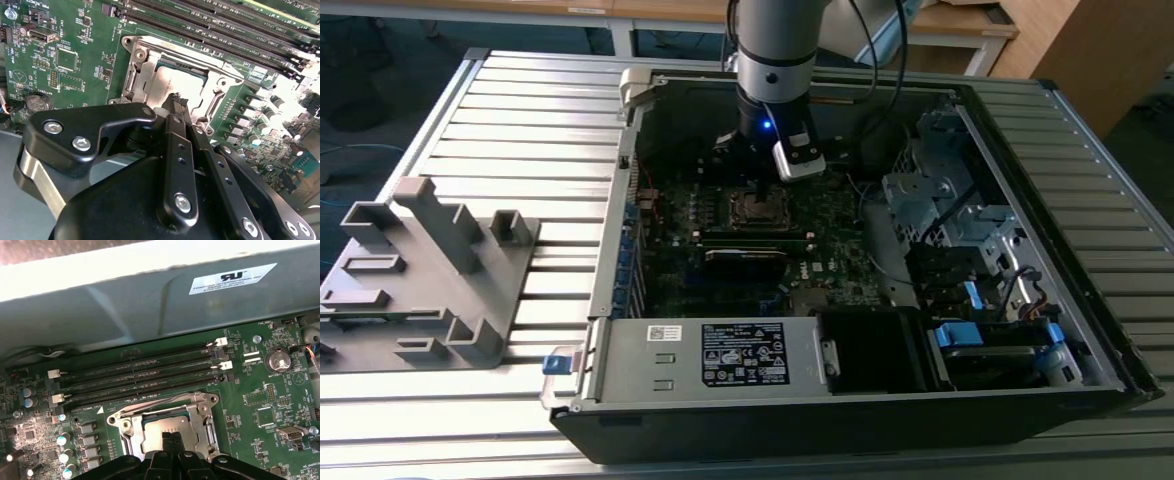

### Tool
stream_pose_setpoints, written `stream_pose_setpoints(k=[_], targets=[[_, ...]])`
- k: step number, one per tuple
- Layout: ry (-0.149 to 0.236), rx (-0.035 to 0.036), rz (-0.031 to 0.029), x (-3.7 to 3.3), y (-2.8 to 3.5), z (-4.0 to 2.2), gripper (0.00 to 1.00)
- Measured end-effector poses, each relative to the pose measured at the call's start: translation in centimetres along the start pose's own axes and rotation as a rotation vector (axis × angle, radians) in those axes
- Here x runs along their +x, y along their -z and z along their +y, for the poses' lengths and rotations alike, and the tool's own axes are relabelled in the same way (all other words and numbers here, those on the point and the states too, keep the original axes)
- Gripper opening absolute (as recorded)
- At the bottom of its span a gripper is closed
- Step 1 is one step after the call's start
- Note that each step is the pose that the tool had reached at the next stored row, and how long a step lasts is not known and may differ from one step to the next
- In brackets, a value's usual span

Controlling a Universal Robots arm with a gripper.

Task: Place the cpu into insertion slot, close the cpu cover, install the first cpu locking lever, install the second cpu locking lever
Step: 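Install the first cpu locking lever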

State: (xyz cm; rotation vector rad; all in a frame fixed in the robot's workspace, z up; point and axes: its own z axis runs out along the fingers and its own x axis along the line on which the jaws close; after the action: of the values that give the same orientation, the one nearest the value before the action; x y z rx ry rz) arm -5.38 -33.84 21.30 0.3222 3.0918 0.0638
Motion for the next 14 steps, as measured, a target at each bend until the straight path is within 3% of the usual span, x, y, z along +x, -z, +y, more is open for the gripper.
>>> stream_pose_setpoints(k=[4, 14], targets=[[0.000, 0.0008, 0.0046, 0.00, -0.01, 0.00, 0.11], [0.000, 0.0008, 0.0049, -0.01, 0.19, 0.01, 0.11]])
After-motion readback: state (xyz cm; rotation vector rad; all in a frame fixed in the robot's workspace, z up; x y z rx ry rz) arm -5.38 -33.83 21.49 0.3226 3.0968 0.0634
